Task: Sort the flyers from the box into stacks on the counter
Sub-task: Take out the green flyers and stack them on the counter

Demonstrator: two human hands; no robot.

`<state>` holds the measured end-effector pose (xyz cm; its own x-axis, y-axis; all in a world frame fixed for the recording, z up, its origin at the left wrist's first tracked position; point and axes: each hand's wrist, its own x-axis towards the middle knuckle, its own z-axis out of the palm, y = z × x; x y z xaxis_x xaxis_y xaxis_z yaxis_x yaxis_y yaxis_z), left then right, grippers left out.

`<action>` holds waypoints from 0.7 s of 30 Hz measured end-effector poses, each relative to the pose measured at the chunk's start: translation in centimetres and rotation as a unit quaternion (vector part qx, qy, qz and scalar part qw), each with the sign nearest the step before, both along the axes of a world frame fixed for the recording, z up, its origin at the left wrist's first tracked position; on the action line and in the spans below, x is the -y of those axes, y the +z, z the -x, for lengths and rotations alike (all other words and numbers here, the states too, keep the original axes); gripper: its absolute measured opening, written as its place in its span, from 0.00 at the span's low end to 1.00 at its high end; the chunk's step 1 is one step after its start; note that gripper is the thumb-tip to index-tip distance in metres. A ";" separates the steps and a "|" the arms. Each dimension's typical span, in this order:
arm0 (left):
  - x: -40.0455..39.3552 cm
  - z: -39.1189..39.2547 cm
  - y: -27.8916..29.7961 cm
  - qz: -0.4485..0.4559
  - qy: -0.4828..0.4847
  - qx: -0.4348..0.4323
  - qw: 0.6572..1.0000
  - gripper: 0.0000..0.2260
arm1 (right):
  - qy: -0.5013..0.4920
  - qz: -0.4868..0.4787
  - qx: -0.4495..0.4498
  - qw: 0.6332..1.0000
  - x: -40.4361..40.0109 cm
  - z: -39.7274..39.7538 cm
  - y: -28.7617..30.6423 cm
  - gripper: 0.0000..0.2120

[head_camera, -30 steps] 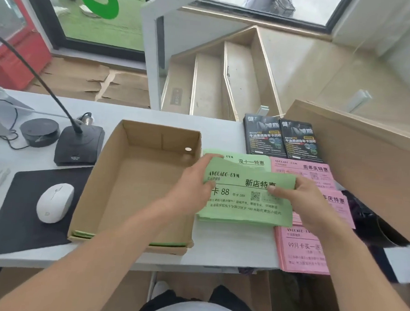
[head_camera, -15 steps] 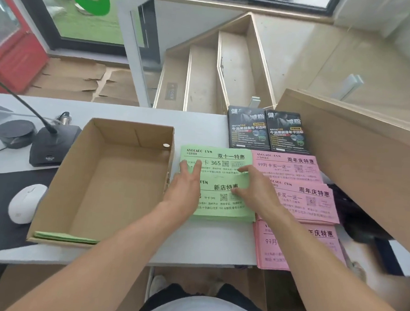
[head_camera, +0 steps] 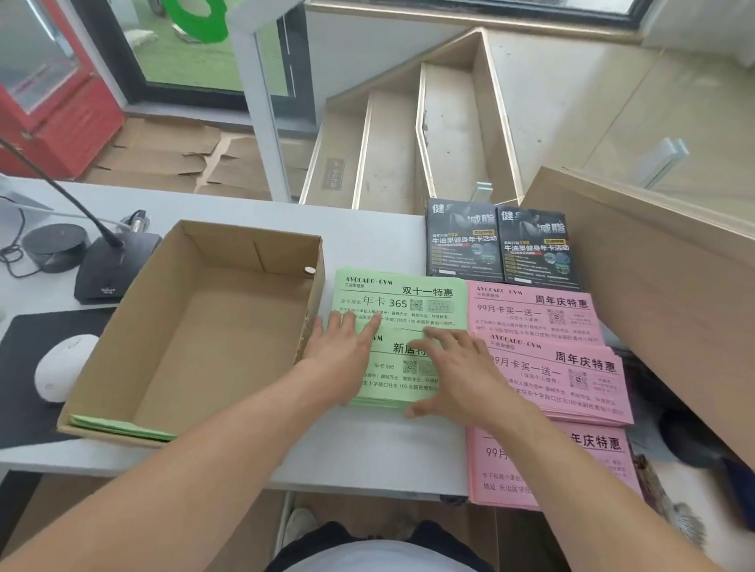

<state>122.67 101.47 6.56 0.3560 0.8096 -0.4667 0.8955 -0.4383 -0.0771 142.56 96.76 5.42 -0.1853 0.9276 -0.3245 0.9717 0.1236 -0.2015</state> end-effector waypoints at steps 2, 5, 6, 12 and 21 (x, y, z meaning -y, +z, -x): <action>0.1 -0.2 0.2 -0.018 -0.014 -0.014 1.000 0.56 | 0.004 -0.012 0.009 1.000 0.1 -0.1 -0.4 0.49; 0.4 -0.4 0.3 -0.037 -0.024 -0.012 0.999 0.46 | 0.001 -0.024 0.009 1.000 0.1 0.0 -0.6 0.48; 0.5 -0.4 0.2 -0.041 -0.028 -0.010 0.999 0.44 | -0.001 -0.025 0.007 1.000 0.1 0.0 -0.8 0.47; 1.7 0.8 2.1 -0.039 -0.027 0.106 0.993 0.44 | -0.001 0.016 0.022 1.000 -0.2 0.0 0.3 0.47; 2.7 17.1 4.4 -0.231 0.199 0.383 0.872 0.13 | 0.101 -0.081 -0.254 0.958 0.3 14.8 8.0 0.13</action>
